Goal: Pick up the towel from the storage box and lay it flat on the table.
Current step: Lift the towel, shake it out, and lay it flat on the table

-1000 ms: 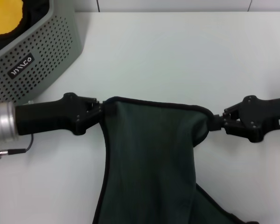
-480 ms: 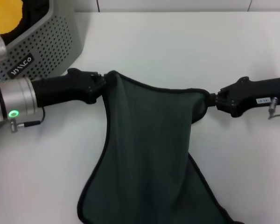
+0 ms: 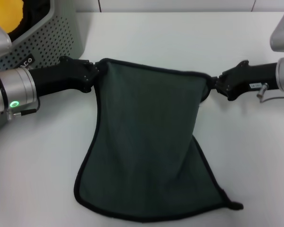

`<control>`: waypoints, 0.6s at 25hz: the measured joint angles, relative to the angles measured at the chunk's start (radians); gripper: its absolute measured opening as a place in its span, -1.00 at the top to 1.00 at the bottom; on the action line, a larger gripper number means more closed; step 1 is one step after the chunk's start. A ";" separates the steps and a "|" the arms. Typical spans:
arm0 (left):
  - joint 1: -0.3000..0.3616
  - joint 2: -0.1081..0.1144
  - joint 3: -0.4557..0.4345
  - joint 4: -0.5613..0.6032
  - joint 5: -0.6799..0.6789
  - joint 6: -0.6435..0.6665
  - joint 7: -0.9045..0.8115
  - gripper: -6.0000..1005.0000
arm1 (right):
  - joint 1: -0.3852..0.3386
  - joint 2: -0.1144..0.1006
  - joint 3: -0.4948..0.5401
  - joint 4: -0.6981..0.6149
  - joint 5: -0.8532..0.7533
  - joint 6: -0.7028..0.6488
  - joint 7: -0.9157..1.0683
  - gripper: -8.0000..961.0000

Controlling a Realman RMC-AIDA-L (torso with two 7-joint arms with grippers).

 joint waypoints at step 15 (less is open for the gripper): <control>-0.020 -0.007 0.000 -0.062 -0.115 -0.062 0.216 0.96 | 0.012 0.006 -0.155 -0.037 0.022 0.209 -0.016 0.71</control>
